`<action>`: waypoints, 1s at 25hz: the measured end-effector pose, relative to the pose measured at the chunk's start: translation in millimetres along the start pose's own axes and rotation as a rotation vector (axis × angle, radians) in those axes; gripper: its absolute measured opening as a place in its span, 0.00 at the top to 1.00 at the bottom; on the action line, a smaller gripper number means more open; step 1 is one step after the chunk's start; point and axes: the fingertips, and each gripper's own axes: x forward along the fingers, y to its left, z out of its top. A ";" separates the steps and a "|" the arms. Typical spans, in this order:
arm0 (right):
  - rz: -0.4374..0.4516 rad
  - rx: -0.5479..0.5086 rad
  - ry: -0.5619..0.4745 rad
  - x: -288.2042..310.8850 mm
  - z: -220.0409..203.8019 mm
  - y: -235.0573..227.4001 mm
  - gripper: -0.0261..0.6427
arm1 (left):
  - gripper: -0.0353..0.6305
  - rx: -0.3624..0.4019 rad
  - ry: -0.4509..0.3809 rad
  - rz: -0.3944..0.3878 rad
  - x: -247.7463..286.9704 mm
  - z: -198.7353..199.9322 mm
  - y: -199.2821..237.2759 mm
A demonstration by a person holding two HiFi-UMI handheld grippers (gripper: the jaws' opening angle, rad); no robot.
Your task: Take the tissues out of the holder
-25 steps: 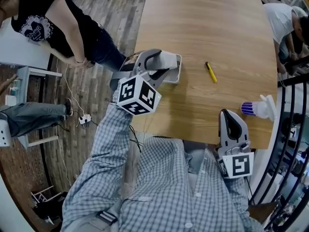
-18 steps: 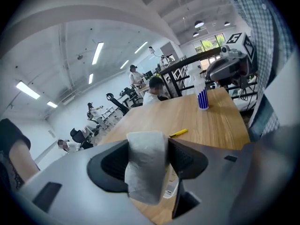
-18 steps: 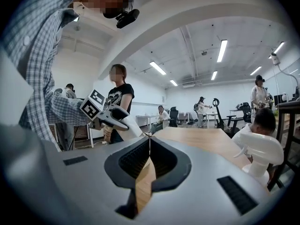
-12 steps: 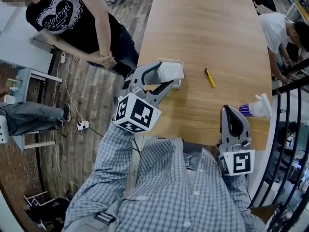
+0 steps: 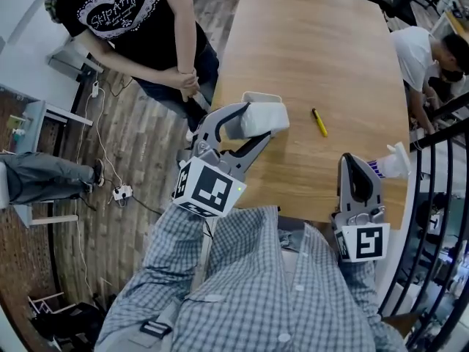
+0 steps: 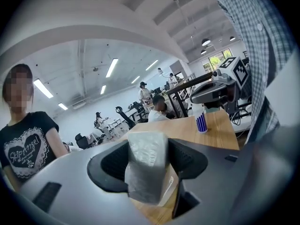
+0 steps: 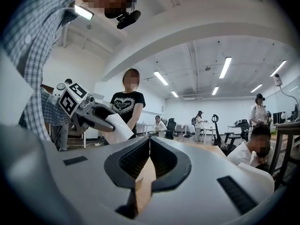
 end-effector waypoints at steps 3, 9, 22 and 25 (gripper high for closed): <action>0.000 -0.011 -0.003 1.2 3.9 0.9 0.94 | 0.55 -0.052 -0.018 0.013 -4.7 -1.2 -2.8; -0.008 -0.025 -0.006 4.0 8.6 0.6 0.94 | 0.55 -0.104 -0.033 0.004 -12.3 -1.6 -17.0; -0.030 -0.029 -0.005 2.6 9.7 -2.4 0.94 | 0.55 -0.159 -0.061 -0.081 -11.0 7.6 -49.5; -0.025 -0.028 -0.010 2.6 12.4 1.5 0.94 | 0.55 -0.158 -0.065 -0.087 -12.5 8.7 -50.1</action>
